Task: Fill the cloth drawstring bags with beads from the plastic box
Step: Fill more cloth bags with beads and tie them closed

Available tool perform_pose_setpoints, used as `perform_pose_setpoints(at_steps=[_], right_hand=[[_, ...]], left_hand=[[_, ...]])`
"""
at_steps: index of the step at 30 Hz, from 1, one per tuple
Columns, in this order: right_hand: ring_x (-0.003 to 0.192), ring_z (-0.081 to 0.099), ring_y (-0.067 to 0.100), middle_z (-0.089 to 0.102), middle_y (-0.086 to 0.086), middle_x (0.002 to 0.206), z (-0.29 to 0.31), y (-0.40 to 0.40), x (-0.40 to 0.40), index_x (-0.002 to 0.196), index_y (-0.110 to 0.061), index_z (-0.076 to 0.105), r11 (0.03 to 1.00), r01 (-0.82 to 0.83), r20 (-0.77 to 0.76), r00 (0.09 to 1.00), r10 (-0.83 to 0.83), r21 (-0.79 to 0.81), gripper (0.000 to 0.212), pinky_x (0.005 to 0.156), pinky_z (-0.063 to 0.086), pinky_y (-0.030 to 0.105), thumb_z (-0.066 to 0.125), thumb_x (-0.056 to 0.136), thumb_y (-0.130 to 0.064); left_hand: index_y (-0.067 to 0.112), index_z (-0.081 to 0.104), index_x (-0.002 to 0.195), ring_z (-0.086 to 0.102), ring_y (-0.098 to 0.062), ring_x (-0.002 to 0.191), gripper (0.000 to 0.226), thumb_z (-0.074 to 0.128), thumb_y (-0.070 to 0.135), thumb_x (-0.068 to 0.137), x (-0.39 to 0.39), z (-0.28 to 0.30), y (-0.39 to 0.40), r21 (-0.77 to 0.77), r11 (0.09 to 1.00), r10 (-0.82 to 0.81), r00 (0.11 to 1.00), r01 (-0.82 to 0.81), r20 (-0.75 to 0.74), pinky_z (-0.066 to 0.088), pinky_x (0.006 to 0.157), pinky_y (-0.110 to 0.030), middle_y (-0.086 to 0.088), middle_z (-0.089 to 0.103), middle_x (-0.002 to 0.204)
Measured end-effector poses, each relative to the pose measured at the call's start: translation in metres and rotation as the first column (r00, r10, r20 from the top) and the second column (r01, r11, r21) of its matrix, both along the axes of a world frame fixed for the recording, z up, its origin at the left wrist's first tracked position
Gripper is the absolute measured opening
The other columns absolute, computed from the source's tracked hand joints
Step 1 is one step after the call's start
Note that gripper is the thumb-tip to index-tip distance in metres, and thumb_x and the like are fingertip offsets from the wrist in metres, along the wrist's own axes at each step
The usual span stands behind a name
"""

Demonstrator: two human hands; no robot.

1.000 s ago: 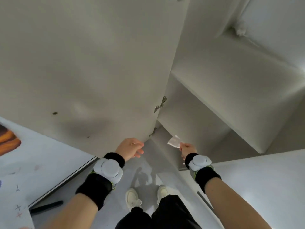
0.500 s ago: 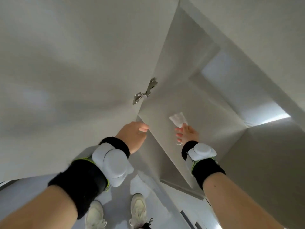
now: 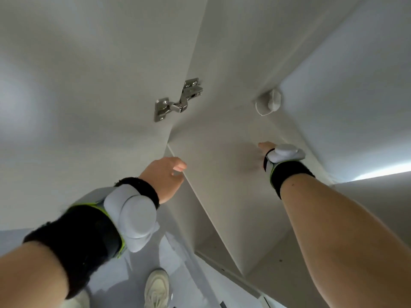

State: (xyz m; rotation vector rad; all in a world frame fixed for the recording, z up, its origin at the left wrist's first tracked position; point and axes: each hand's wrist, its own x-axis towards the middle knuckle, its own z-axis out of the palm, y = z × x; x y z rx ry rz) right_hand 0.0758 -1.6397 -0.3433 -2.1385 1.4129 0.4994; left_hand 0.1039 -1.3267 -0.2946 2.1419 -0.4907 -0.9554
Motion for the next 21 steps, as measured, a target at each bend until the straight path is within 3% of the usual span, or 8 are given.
perform_pose_setpoints(at_steps=[3,4,7,9,11,13,15,21], right_hand=[[0.135,0.033,0.033,0.034,0.02,0.147,0.001,0.028,-0.005,0.139,0.007,0.032,0.988,-0.154,-0.04,0.987,0.152,-0.033,0.042,0.084,0.029,0.021,0.027,0.102,-0.01],[0.135,0.033,0.033,0.033,0.02,0.147,0.004,0.038,-0.007,0.14,0.007,0.031,0.984,-0.173,-0.052,0.984,0.172,-0.029,0.042,0.084,0.028,0.021,0.028,0.102,-0.011],[0.137,0.032,0.031,0.032,0.015,0.149,0.02,0.07,0.0,0.141,0.001,0.032,0.962,-0.267,-0.174,0.952,0.254,-0.057,0.044,0.108,0.026,0.029,0.027,0.102,-0.021],[0.132,0.038,0.03,0.041,0.019,0.143,0.027,0.101,0.005,0.135,0.005,0.039,0.989,-0.148,0.025,0.989,0.148,-0.003,0.04,0.1,0.03,0.025,0.027,0.102,-0.013],[0.116,0.055,0.024,0.055,0.022,0.127,0.033,0.148,0.011,0.126,0.006,0.05,0.986,-0.105,0.236,0.969,0.072,0.129,0.034,0.077,0.042,0.022,0.033,0.099,-0.005],[0.069,0.068,0.005,0.064,0.016,0.092,0.044,0.202,0.016,0.106,-0.002,0.061,0.92,-0.088,0.368,0.928,-0.064,0.383,0.026,0.052,0.043,0.017,0.038,0.094,0.001],[0.042,0.059,0.003,0.06,0.006,0.072,0.057,0.258,0.013,0.087,-0.011,0.058,0.826,-0.177,0.37,0.928,-0.041,0.536,0.025,0.049,0.042,0.017,0.038,0.093,0.002],[0.043,0.057,0.011,0.059,0.007,0.065,0.104,0.437,-0.011,0.081,-0.011,0.059,0.626,-0.485,0.435,0.866,0.247,0.611,0.024,0.046,0.043,0.019,0.041,0.09,0.002]], left_hand=[[0.018,0.056,0.125,0.054,-0.014,0.113,0.035,0.043,0.009,0.094,-0.003,0.005,0.008,0.013,1.0,0.022,1.0,-0.022,0.002,0.035,0.088,-0.018,0.002,0.058,0.127],[0.018,0.056,0.124,0.055,-0.014,0.112,0.034,0.043,0.009,0.094,-0.004,0.007,0.012,0.014,0.999,0.035,0.999,-0.035,0.01,0.036,0.087,-0.018,0.002,0.058,0.127],[0.017,0.058,0.122,0.055,-0.012,0.105,0.033,0.043,0.007,0.094,-0.008,0.018,0.026,0.004,0.998,0.067,0.998,-0.067,0.016,0.034,0.084,-0.016,0.001,0.06,0.123],[0.017,0.06,0.119,0.053,-0.009,0.098,0.033,0.044,0.006,0.093,-0.014,0.027,0.042,-0.025,0.995,0.101,0.995,-0.101,0.006,0.034,0.078,-0.013,0.002,0.062,0.118],[0.018,0.064,0.109,0.057,-0.013,0.092,0.031,0.044,0.004,0.091,-0.02,0.038,0.064,-0.073,0.984,0.164,0.987,-0.163,-0.001,0.039,0.068,-0.011,0.002,0.067,0.105],[0.017,0.067,0.096,0.064,-0.019,0.082,0.03,0.043,0.0,0.088,-0.023,0.049,0.094,-0.121,0.959,0.255,0.967,-0.255,-0.023,0.042,0.062,-0.008,-0.001,0.071,0.09],[0.015,0.068,0.09,0.067,-0.021,0.075,0.031,0.043,-0.002,0.085,-0.027,0.06,0.133,-0.133,0.93,0.339,0.94,-0.342,-0.045,0.045,0.06,-0.012,-0.003,0.071,0.08],[0.018,0.069,0.083,0.067,-0.018,0.066,0.032,0.045,-0.003,0.086,-0.054,0.094,0.298,-0.203,0.791,0.582,0.812,-0.577,-0.038,0.052,0.066,-0.022,-0.004,0.071,0.072]])
